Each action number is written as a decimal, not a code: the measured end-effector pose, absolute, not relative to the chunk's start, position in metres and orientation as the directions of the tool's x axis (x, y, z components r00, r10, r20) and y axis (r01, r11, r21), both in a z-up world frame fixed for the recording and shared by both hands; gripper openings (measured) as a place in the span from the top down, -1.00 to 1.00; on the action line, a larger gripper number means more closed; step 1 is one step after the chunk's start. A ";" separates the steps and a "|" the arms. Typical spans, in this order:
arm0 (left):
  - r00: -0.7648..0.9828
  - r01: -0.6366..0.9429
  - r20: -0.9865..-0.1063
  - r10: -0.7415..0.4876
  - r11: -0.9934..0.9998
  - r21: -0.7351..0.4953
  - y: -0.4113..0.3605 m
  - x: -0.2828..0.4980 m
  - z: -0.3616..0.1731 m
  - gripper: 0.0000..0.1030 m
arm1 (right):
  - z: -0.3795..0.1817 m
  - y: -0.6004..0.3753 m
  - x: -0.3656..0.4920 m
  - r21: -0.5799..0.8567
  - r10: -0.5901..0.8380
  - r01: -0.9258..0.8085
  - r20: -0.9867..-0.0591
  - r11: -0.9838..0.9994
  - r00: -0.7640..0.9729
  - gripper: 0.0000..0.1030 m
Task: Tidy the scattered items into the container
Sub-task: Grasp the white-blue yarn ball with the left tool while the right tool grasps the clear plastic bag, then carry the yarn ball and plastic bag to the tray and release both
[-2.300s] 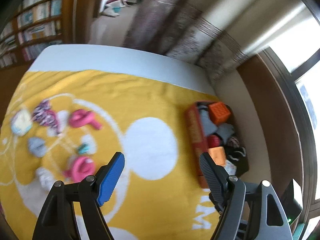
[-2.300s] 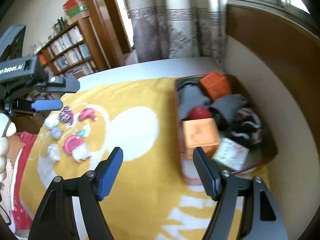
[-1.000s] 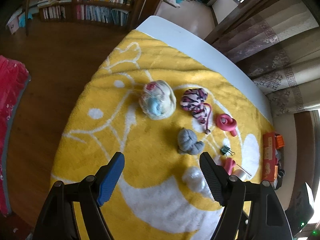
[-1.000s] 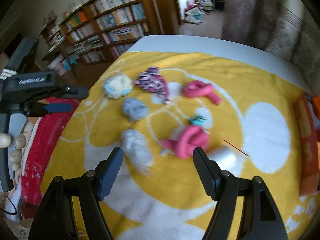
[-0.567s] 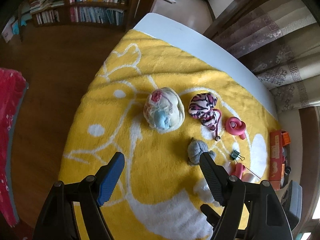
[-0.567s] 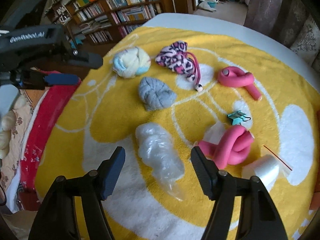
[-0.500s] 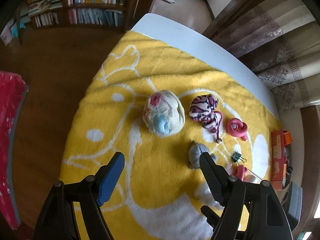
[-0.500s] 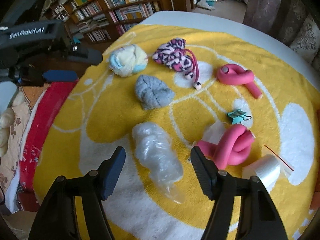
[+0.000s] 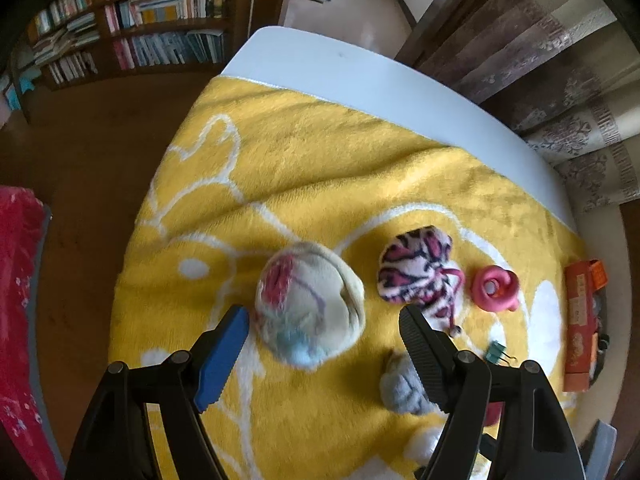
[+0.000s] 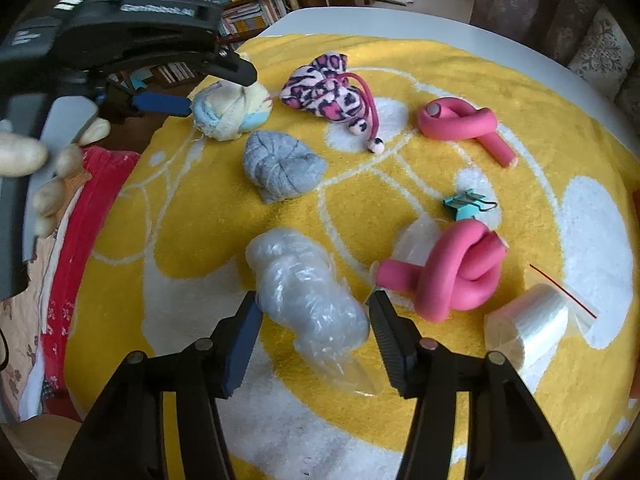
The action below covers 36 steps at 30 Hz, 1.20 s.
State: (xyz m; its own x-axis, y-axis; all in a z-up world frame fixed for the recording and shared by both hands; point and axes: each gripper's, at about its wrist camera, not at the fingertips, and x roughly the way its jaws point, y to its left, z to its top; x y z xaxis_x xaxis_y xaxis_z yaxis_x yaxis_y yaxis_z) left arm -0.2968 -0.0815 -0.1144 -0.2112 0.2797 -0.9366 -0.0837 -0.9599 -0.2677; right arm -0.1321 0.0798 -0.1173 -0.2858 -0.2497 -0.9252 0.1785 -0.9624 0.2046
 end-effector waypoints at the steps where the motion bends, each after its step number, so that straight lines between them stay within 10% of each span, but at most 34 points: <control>1: -0.206 -0.085 -0.938 0.278 -0.960 -0.265 -0.081 -0.299 -0.117 -0.53 | -0.117 0.081 -0.132 0.204 -0.248 0.175 -0.925 -0.963 -0.287 -0.16; 10: -0.194 -0.113 -0.953 0.234 -0.970 -0.215 -0.073 -0.298 -0.142 -0.24 | -0.118 0.080 -0.131 0.202 -0.246 0.173 -0.925 -0.964 -0.289 -0.16; 17: -0.218 -0.107 -0.943 0.253 -0.966 -0.234 -0.077 -0.287 -0.124 -0.22 | -0.115 0.083 -0.128 0.233 -0.279 0.184 -0.918 -0.955 -0.283 0.62; 36: -0.307 -0.165 -0.897 0.318 -0.946 -0.278 -0.014 -0.231 -0.040 -0.22 | -0.066 0.157 -0.093 0.309 -0.344 0.152 -0.847 -0.939 -0.405 0.65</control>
State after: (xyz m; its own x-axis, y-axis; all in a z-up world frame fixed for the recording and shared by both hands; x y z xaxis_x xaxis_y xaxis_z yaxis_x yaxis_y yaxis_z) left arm -0.2307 -0.0142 -0.0403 -0.3068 0.3175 -0.8973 -0.1650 -0.9462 -0.2784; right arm -0.0931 0.1571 -0.0655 -0.4052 -0.3440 -0.8470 0.1521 -0.9390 0.3086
